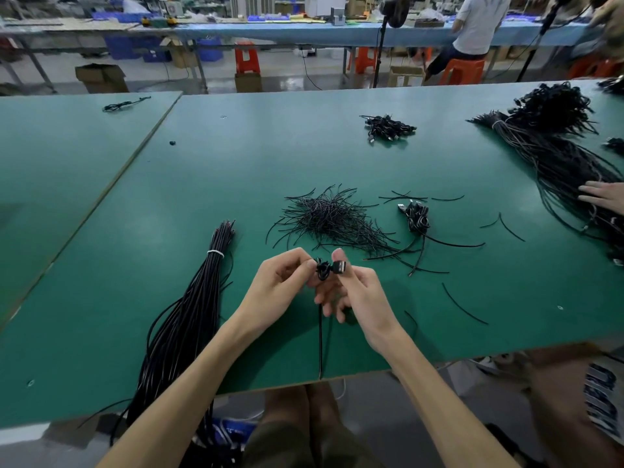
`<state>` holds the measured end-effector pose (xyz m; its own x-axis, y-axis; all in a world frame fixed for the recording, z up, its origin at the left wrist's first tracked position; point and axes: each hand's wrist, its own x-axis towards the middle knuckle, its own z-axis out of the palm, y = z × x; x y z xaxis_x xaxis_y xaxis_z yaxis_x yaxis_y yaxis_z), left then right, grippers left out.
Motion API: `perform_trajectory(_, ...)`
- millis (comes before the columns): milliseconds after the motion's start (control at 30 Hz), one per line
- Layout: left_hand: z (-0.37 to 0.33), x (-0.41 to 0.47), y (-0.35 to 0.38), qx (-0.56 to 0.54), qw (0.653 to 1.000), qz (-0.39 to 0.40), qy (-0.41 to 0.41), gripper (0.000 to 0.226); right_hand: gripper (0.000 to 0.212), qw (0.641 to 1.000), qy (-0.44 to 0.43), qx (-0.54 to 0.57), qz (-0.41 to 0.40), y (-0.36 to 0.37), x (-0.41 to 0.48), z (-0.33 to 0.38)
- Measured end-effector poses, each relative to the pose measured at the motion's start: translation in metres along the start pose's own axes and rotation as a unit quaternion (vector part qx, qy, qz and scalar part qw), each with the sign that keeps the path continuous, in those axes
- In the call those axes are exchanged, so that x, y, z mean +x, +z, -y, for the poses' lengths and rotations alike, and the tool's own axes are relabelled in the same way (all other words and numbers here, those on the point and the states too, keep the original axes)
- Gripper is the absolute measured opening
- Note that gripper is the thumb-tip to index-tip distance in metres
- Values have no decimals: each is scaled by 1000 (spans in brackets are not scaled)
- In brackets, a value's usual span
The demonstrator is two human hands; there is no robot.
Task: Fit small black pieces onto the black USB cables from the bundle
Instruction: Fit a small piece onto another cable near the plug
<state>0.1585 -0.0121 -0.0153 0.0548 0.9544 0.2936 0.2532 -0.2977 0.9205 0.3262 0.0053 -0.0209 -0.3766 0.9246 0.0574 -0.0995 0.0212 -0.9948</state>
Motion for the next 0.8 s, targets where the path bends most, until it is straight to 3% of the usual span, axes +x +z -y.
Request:
perform_trajectory(233,0,0,0,-12,1000,-1,-11,26,50,998,-23,-45,-24,-3,0,-3)
perform_trajectory(400,-1,1,1,-8,1000,-14,-20,27,10,995,-64,-66,-45,-2,-2,-4)
perform_trajectory(433,-1,1,1,-10,999,-15,-27,28,8,994,-64,-70,-49,-2,-1,-5)
perform_trajectory(533,0,1,-1,-29,998,-17,-46,30,32,993,-59,-90,-54,-2,1,-7)
perform_trajectory(800,2,0,2,-79,994,9,-79,32,30,979,-128,-131,-83,-1,2,-11)
